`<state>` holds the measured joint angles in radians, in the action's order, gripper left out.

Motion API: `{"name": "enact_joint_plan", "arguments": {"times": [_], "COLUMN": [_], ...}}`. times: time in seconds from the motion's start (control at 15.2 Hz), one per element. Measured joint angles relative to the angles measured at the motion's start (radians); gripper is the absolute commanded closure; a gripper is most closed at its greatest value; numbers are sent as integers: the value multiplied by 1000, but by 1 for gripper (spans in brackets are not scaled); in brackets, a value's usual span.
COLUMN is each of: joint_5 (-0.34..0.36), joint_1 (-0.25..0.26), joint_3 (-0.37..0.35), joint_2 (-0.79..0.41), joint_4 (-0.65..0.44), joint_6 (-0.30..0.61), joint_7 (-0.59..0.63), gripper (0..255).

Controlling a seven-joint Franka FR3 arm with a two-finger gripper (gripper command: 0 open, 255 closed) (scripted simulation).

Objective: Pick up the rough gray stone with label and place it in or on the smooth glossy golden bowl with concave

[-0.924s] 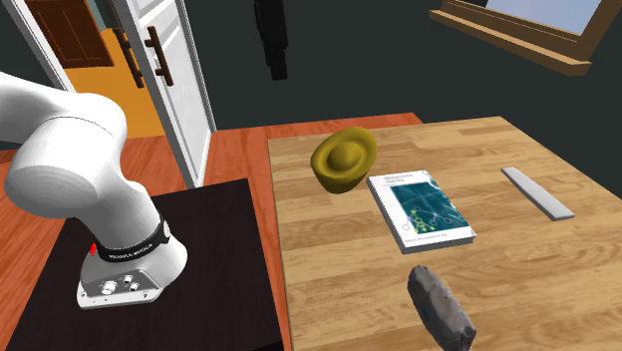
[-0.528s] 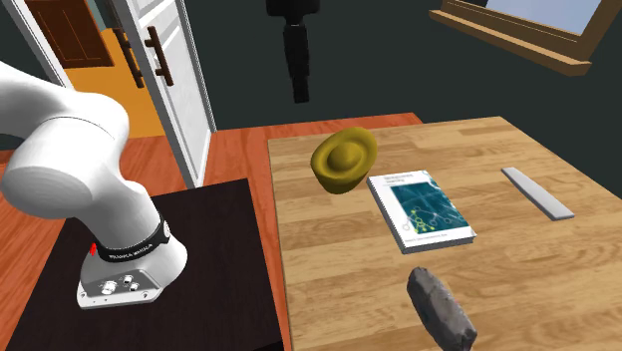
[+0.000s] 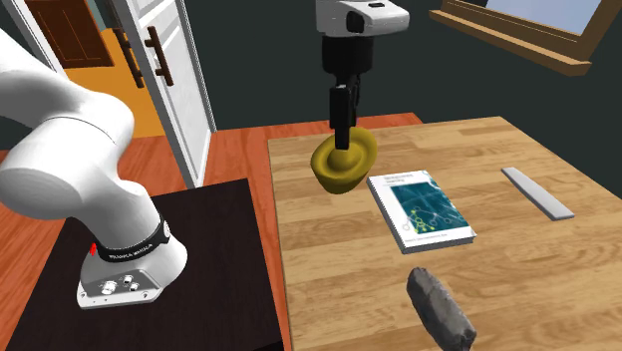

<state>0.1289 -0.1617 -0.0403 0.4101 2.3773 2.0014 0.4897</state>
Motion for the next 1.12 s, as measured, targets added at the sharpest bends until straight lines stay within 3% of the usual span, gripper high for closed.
{"name": "enact_joint_plan", "arguments": {"times": [1.12], "joint_5": [41], "joint_1": [-165], "joint_3": [85], "joint_2": [-532], "joint_4": [-205], "joint_6": [334], "joint_7": [495], "gripper": [0]}}
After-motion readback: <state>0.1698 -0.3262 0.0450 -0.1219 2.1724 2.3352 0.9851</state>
